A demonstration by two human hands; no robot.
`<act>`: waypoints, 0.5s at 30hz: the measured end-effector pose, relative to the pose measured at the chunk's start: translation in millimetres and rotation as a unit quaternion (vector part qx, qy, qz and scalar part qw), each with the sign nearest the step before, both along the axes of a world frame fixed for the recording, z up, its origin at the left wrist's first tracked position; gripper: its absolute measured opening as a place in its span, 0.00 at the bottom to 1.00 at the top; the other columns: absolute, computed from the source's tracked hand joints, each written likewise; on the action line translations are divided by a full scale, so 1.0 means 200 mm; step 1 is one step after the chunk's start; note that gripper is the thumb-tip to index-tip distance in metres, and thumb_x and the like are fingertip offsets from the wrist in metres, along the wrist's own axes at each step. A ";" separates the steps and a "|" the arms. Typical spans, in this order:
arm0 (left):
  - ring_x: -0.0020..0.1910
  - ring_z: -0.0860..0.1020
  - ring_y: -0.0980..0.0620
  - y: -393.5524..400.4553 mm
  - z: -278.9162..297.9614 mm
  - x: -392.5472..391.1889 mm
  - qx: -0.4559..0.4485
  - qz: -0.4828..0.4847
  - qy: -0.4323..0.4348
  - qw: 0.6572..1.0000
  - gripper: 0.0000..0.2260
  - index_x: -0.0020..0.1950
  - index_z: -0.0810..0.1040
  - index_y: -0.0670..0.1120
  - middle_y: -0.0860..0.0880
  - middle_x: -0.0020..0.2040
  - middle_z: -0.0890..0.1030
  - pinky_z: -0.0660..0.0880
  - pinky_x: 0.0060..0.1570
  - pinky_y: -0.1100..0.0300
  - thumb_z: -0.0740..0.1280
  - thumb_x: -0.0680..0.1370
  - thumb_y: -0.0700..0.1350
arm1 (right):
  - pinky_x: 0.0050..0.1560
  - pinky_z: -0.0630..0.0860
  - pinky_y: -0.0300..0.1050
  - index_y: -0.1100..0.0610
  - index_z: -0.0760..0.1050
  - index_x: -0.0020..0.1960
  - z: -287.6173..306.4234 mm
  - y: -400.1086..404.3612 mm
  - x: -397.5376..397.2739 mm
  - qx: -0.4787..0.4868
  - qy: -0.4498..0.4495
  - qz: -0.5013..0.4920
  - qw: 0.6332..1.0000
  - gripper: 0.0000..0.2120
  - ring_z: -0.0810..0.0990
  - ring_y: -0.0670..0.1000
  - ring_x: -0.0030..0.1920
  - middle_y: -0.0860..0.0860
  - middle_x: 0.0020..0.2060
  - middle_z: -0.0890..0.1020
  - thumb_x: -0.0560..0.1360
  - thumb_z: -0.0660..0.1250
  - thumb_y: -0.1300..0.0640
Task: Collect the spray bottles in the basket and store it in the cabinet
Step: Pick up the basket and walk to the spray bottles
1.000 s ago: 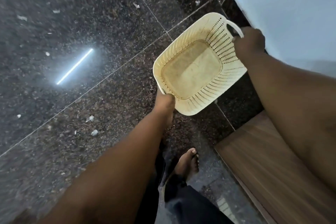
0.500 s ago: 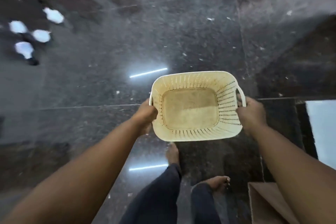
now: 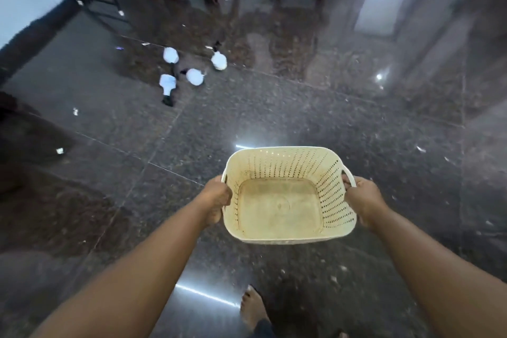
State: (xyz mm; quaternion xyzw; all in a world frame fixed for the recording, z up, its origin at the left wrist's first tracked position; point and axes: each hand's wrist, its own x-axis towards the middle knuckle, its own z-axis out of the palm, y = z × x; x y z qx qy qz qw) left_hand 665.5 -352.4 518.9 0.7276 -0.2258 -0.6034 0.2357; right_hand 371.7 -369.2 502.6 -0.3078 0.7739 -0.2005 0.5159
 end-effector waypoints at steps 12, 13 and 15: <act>0.39 0.72 0.47 -0.99 -0.01 0.84 0.001 0.115 -0.029 0.993 0.21 0.46 0.75 0.40 0.42 0.39 0.76 0.67 0.35 0.59 0.49 0.67 0.23 | 0.38 0.79 0.51 0.59 0.79 0.45 -0.05 -1.30 0.92 -0.003 0.027 0.133 0.991 0.11 0.81 0.56 0.38 0.57 0.39 0.83 0.76 0.58 0.66; 0.39 0.72 0.46 -1.11 -0.02 0.91 -0.003 0.120 -0.025 0.992 0.21 0.47 0.76 0.40 0.41 0.40 0.76 0.68 0.36 0.58 0.49 0.67 0.24 | 0.37 0.79 0.51 0.60 0.80 0.45 -0.06 -1.45 0.98 -0.002 0.023 0.150 0.988 0.11 0.81 0.56 0.38 0.58 0.38 0.83 0.76 0.59 0.66; 0.37 0.71 0.47 -1.31 -0.02 1.02 0.000 0.132 -0.032 0.991 0.23 0.52 0.76 0.39 0.42 0.38 0.75 0.67 0.34 0.60 0.48 0.68 0.24 | 0.37 0.79 0.53 0.62 0.80 0.46 -0.07 -1.72 1.10 -0.005 0.033 0.190 0.981 0.12 0.82 0.58 0.39 0.60 0.40 0.84 0.73 0.59 0.68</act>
